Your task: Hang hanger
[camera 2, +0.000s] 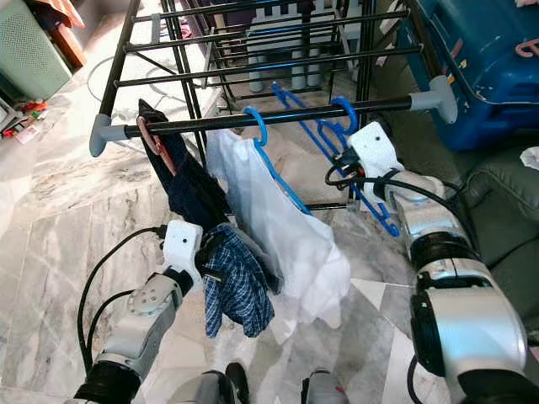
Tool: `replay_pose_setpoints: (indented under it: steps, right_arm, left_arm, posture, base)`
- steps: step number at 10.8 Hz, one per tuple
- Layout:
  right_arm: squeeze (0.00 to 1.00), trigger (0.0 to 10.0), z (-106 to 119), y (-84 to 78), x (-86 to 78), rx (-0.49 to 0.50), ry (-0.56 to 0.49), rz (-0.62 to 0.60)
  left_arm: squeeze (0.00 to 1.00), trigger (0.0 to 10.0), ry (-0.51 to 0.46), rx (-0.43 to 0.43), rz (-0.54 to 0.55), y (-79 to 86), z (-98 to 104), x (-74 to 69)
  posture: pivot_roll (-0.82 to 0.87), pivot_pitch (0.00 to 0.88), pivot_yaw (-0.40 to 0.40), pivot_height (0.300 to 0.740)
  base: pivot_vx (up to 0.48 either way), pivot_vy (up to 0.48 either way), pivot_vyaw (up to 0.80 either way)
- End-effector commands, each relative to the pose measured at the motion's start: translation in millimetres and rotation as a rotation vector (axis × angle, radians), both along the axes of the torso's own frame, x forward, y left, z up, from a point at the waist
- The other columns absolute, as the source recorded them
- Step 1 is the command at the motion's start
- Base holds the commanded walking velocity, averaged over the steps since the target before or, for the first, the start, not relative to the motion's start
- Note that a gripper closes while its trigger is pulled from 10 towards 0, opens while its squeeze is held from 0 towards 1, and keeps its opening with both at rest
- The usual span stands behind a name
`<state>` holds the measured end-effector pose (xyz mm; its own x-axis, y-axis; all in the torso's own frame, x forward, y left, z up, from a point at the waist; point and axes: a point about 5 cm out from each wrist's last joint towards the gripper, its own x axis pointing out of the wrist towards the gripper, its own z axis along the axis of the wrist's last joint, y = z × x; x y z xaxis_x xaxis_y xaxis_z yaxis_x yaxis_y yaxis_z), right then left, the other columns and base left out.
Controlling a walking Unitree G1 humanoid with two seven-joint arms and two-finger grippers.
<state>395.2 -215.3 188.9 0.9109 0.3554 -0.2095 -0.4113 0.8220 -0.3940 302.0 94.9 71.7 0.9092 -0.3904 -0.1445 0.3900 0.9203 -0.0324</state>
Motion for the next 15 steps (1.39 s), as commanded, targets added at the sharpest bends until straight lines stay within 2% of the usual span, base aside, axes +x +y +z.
replay_pose_setpoints:
  steps: [1, 2, 3, 4, 5, 6, 7, 8, 9, 13, 15]
  right_arm:
    - [0.0, 0.7, 10.1, 2.3, 0.9, 0.001, -0.072, 0.009]
    - [0.0, 1.2, 21.0, 3.6, 2.0, 0.033, -0.149, -0.002]
    - [0.0, 2.0, 20.8, 6.7, -1.9, 0.043, -0.209, 0.002]
    - [0.0, 2.0, 12.6, 7.5, -8.0, 0.06, -0.231, -0.01]
    - [0.0, 2.7, -1.8, 6.1, -16.8, 0.095, -0.232, -0.044]
    - [0.0, 2.5, -25.5, 6.2, -33.0, 0.154, -0.22, -0.086]
    - [0.0, 2.8, -47.4, 6.3, -49.1, 0.217, -0.197, -0.151]
    - [0.0, 7.3, -73.0, 9.5, -69.9, 0.268, -0.164, -0.24]
    - [0.0, 10.0, -82.0, 11.2, -78.7, 0.291, -0.15, -0.286]
    - [0.0, 10.0, -115.5, 14.5, -109.1, 0.297, -0.086, -0.486]
    - [0.0, 10.0, -126.0, 17.8, -114.8, 0.322, -0.036, -0.521]
  left_arm:
    - [0.0, 10.0, 0.009, 0.014, 0.006, 2.5, -2.6, 0.7]
    - [0.0, 10.0, 0.004, 0.012, 0.011, 2.6, -1.3, 2.9]
    - [0.0, 10.0, -0.007, 0.01, 0.018, 2.4, 1.1, 6.7]
    - [0.0, 10.0, -0.013, 0.016, 0.019, 1.6, 2.2, 9.0]
    - [0.0, 10.0, -0.015, 0.017, 0.02, 0.7, 2.6, 11.1]
    - [0.0, 10.0, -0.017, 0.021, 0.032, 1.3, 2.3, 13.0]
    - [0.0, 10.0, -0.017, 0.023, 0.037, 1.3, 0.7, 12.7]
    - [0.0, 10.0, -0.02, 0.028, 0.04, 0.7, -1.2, 12.2]
    - [0.0, 10.0, -0.024, 0.031, 0.046, 1.7, -1.5, 12.5]
    - [0.0, 10.0, -0.033, 0.088, 0.105, 15.8, -7.4, 11.3]
    - [0.0, 10.0, -0.02, 0.095, 0.164, 21.4, -11.4, 9.8]
  posture:
    - [-0.25, 0.18, 0.15, 0.74]
    - [-0.25, 0.174, 0.152, 0.74]
    - [-0.27, 0.167, 0.157, 0.74]
    - [-0.27, 0.163, 0.156, 0.74]
    - [-0.28, 0.163, 0.154, 0.74]
    - [-0.3, 0.166, 0.152, 0.74]
    - [-0.31, 0.169, 0.151, 0.74]
    - [-0.31, 0.168, 0.145, 0.74]
    - [-0.31, 0.169, 0.142, 0.74]
    - [-0.3, 0.173, 0.13, 0.74]
    - [-0.27, 0.17, 0.108, 0.74]
  base:
    - [0.0, 0.0, 0.0]
    - [0.0, 0.0, 0.0]
    - [0.0, 0.0, 0.0]
    - [0.0, 0.0, 0.0]
    - [0.0, 0.0, 0.0]
    - [0.0, 0.0, 0.0]
    - [0.0, 0.0, 0.0]
    - [0.0, 0.0, 0.0]
    - [0.0, 0.0, 0.0]
    - [0.0, 0.0, 0.0]
    - [-0.272, 0.0, 0.0]
